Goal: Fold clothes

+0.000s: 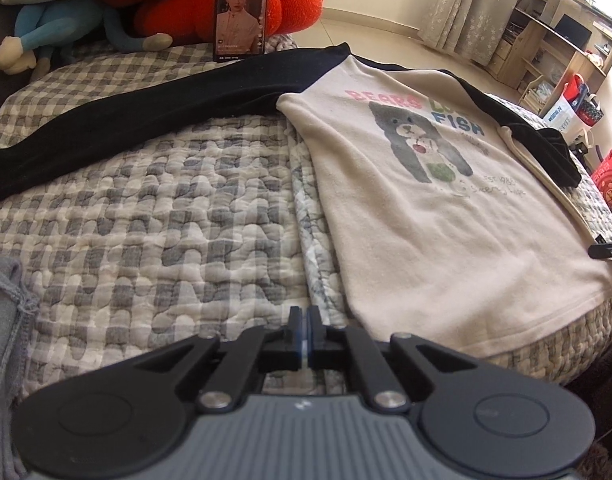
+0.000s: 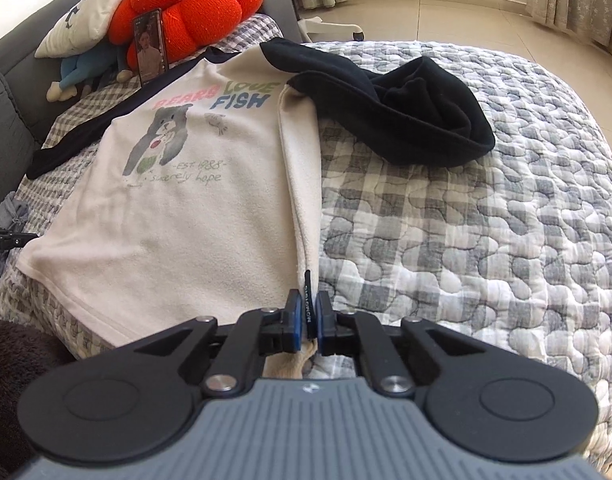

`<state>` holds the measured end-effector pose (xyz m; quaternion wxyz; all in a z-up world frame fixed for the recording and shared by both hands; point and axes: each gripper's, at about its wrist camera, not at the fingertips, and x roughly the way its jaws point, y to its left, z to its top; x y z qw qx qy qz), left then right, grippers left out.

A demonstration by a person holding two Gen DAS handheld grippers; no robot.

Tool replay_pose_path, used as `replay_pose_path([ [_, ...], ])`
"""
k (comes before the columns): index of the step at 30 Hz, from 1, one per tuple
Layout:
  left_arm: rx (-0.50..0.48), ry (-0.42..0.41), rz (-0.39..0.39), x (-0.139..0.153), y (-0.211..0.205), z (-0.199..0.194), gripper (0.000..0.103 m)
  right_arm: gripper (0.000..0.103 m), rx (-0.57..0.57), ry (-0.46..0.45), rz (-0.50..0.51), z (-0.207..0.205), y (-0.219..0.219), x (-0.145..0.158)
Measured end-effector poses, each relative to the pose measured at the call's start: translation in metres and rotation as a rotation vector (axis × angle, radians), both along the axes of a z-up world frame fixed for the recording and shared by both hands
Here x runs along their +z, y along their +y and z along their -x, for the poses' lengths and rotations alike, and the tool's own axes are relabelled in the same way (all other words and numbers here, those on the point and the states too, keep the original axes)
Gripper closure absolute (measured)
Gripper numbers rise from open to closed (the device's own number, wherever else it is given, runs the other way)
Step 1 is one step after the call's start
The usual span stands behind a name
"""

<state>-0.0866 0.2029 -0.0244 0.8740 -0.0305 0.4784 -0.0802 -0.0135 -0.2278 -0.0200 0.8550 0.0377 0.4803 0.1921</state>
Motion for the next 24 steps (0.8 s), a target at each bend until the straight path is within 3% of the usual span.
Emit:
replay_pose_path([
  [4,0.026,-0.039,0.017,0.009,0.003,-0.012,0.092,0.083,-0.012,-0.006,-0.035,-0.008,-0.007,0.001],
  [6,0.020,-0.057,0.021,0.013,-0.002,-0.021,0.082,0.062,-0.020,-0.027,-0.022,-0.013,-0.009,0.004],
  [8,0.000,-0.077,0.016,0.016,-0.012,-0.031,0.072,0.053,-0.030,-0.054,-0.012,-0.018,-0.013,0.007],
  [12,-0.066,-0.104,0.022,0.017,-0.039,-0.059,0.064,0.053,-0.044,-0.090,-0.013,-0.035,-0.023,0.012],
  [24,-0.193,-0.155,0.017,0.011,-0.119,-0.145,0.057,0.053,-0.154,-0.199,-0.012,-0.093,-0.062,0.018],
])
